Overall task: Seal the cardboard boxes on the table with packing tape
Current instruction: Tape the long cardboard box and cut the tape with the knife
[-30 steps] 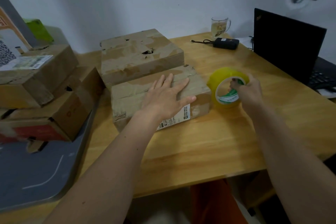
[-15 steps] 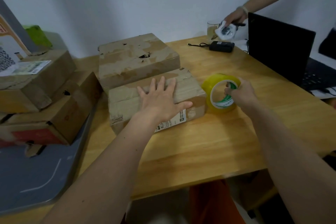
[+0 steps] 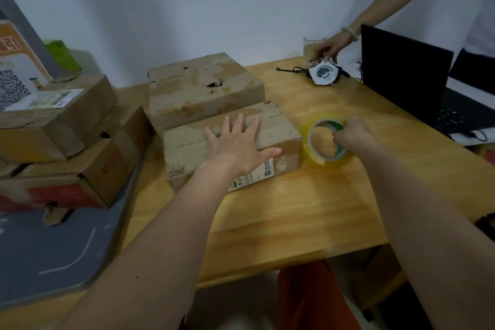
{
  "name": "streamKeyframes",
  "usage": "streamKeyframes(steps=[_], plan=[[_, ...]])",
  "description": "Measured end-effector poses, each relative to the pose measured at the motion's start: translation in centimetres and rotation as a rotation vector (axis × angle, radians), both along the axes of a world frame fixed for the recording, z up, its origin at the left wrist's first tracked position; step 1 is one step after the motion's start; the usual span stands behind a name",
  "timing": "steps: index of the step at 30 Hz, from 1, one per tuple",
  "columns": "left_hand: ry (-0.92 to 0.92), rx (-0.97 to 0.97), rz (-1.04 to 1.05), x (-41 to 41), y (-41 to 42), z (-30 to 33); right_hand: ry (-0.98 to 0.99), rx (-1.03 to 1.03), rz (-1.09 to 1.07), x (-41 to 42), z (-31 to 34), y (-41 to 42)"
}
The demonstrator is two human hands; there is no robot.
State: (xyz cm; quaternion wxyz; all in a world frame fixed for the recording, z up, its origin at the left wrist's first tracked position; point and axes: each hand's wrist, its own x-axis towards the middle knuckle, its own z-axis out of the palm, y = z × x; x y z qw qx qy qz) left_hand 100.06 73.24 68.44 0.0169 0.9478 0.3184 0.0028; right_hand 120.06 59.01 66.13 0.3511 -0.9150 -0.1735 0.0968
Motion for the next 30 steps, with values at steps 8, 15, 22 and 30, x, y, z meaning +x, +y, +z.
streamKeyframes(steps=[8,15,22,30], plan=[[0.005,-0.001,0.002,-0.1,-0.1,0.1,-0.002,-0.057,-0.037,0.0,-0.5,-0.4],[0.088,-0.005,-0.005,-3.8,3.2,1.7,0.223,0.41,-0.117,-0.9,-2.3,-3.0],[-0.024,-0.027,0.188,-7.9,3.6,0.3,0.264,0.661,-0.182,-2.8,-2.6,-1.0],[-0.275,-0.072,0.211,-10.6,4.6,-0.4,0.591,1.155,-0.065,-5.0,1.6,0.9]])
